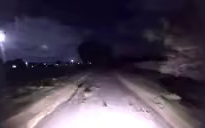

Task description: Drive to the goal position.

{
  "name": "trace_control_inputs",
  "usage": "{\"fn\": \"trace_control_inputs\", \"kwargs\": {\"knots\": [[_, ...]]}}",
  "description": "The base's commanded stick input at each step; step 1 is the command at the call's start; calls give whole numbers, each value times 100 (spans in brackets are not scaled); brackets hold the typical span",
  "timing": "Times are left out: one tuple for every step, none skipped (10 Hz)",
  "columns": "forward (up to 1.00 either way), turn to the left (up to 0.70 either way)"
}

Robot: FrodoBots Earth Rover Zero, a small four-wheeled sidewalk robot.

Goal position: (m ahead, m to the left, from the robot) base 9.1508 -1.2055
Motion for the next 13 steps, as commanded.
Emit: {"fn": "trace_control_inputs", "kwargs": {"knots": [[85, 0], [85, 0], [85, 0], [85, 0], [85, 0], [85, 1], [85, 25], [85, 27], [85, 0], [85, 0], [85, 0], [85, 0], [85, 0]]}}
